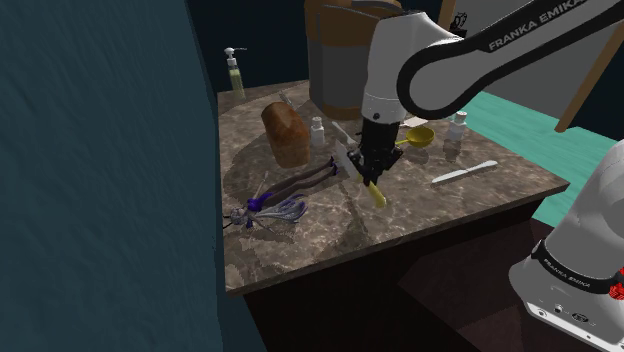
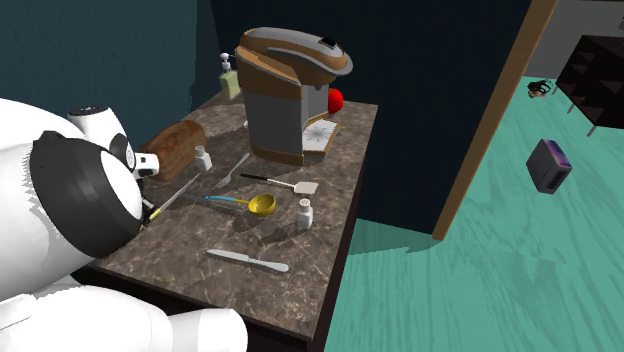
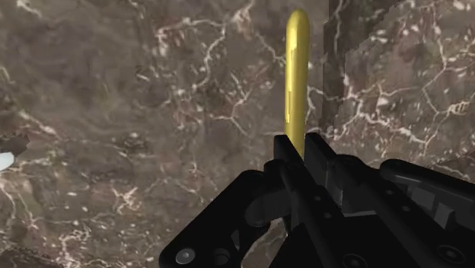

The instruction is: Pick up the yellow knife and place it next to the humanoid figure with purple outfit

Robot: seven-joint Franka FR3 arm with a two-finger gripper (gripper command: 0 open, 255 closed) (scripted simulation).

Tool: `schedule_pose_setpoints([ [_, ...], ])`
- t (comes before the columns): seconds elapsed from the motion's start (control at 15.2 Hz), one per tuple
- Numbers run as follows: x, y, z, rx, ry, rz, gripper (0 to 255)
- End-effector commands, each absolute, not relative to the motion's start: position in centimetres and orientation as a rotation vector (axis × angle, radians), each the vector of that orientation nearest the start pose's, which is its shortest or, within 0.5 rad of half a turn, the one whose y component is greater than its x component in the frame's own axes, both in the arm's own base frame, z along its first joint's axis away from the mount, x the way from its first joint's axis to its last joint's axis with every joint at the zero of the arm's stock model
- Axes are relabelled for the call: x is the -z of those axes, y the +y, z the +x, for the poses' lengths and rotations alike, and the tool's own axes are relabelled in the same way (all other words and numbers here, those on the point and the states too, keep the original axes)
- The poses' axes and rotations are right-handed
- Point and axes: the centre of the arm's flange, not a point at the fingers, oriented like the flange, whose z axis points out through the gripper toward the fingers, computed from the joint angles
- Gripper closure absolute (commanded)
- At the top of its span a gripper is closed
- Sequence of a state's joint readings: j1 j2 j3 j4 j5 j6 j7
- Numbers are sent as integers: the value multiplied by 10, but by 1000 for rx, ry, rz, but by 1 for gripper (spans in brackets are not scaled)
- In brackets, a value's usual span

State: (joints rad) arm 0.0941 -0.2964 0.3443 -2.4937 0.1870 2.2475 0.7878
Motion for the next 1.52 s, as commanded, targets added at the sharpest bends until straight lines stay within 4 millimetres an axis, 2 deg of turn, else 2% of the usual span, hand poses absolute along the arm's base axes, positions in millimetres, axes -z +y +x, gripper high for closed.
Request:
schedule_pose_setpoints([
  [0.0,-380,191,397,7,726,-2992,255],
  [0.33,-353,191,397,7,726,-2992,255],
  [0.86,-353,191,397,7,726,-2992,255],
  [0.92,-354,191,397,7,726,-2992,0],
  [1.25,-353,191,397,7,726,-2992,0],
  [1.45,-392,188,396,7,726,-2992,0],
])
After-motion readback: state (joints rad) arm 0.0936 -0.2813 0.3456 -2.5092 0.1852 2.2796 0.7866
